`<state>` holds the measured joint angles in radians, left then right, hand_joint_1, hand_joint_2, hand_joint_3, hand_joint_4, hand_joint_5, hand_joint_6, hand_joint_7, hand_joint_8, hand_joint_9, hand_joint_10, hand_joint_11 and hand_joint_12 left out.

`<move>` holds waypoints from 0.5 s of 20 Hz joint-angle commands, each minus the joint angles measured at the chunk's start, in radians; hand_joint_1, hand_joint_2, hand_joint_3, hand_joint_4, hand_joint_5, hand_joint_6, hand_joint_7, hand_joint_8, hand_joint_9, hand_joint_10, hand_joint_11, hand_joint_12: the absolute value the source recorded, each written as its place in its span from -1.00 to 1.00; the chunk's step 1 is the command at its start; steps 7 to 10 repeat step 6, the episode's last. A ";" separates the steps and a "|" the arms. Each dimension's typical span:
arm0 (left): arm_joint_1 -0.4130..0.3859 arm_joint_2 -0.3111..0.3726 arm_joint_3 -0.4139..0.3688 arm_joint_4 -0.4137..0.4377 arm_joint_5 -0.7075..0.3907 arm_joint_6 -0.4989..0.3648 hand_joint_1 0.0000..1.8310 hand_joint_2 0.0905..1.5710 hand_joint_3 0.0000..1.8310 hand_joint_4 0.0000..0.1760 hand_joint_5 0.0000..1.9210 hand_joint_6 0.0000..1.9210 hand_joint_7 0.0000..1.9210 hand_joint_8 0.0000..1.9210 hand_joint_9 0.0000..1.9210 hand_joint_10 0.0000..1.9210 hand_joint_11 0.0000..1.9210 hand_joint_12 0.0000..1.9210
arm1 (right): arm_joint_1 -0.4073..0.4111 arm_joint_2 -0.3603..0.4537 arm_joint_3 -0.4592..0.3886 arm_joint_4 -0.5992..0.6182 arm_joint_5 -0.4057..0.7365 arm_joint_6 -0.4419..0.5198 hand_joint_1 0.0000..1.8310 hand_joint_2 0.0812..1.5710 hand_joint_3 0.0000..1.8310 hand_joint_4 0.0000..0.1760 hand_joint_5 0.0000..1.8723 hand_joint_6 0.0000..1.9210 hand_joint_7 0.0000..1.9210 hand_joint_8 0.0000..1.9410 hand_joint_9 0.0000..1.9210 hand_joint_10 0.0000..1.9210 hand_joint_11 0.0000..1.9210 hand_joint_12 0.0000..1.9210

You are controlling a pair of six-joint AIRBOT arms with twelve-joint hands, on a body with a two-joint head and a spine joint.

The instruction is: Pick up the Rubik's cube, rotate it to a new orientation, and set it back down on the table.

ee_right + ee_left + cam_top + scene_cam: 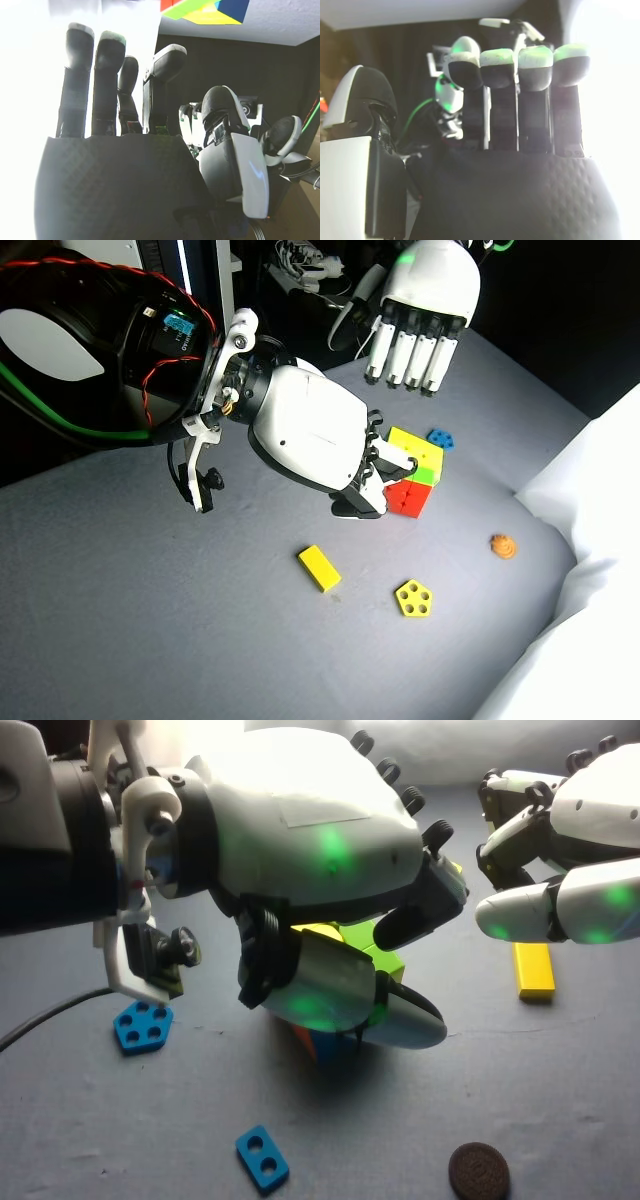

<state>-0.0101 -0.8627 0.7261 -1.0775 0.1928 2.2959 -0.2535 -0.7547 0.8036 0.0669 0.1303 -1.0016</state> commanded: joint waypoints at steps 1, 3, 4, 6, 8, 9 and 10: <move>-0.017 0.007 0.002 -0.012 -0.030 0.000 -0.74 0.48 -1.00 -1.00 -0.26 0.81 0.00 0.86 -0.02 1.00 -0.15 1.00 | 0.010 0.001 0.000 0.001 0.114 -0.006 -1.00 0.66 -1.00 -1.00 -0.31 0.82 -0.16 0.96 -0.24 1.00 -0.41 1.00; -0.022 0.007 0.007 0.000 -0.021 0.000 -0.73 0.47 -1.00 -1.00 -0.24 0.79 -0.02 0.90 -0.04 1.00 -0.15 1.00 | 0.010 -0.001 0.000 0.001 0.114 -0.016 -1.00 0.64 -1.00 -1.00 -0.30 0.81 -0.16 0.86 -0.31 1.00 -0.45 1.00; -0.023 0.007 0.011 0.000 -0.010 0.000 -0.72 0.47 -1.00 -1.00 -0.24 0.81 -0.01 0.92 -0.03 1.00 -0.14 1.00 | 0.009 -0.003 0.000 0.001 0.115 -0.017 -1.00 0.63 -1.00 -1.00 -0.34 0.84 -0.19 0.81 -0.35 0.98 -0.44 1.00; -0.022 0.007 0.016 0.004 0.004 0.000 -0.74 0.49 -1.00 -1.00 -0.24 0.80 -0.02 0.96 -0.04 1.00 -0.16 1.00 | 0.004 -0.006 0.000 0.001 0.118 -0.017 -1.00 0.64 -1.00 -1.00 -0.34 0.85 -0.20 0.82 -0.35 0.99 -0.44 1.00; -0.022 0.007 0.016 0.004 0.004 0.000 -0.74 0.49 -1.00 -1.00 -0.24 0.80 -0.02 0.96 -0.04 1.00 -0.16 1.00 | 0.004 -0.006 0.000 0.001 0.118 -0.017 -1.00 0.64 -1.00 -1.00 -0.34 0.85 -0.20 0.82 -0.35 0.99 -0.44 1.00; -0.022 0.007 0.016 0.004 0.004 0.000 -0.74 0.49 -1.00 -1.00 -0.24 0.80 -0.02 0.96 -0.04 1.00 -0.16 1.00 | 0.004 -0.006 0.000 0.001 0.118 -0.017 -1.00 0.64 -1.00 -1.00 -0.34 0.85 -0.20 0.82 -0.35 0.99 -0.44 1.00; -0.022 0.007 0.016 0.004 0.004 0.000 -0.74 0.49 -1.00 -1.00 -0.24 0.80 -0.02 0.96 -0.04 1.00 -0.16 1.00 | 0.004 -0.006 0.000 0.001 0.118 -0.017 -1.00 0.64 -1.00 -1.00 -0.34 0.85 -0.20 0.82 -0.35 0.99 -0.44 1.00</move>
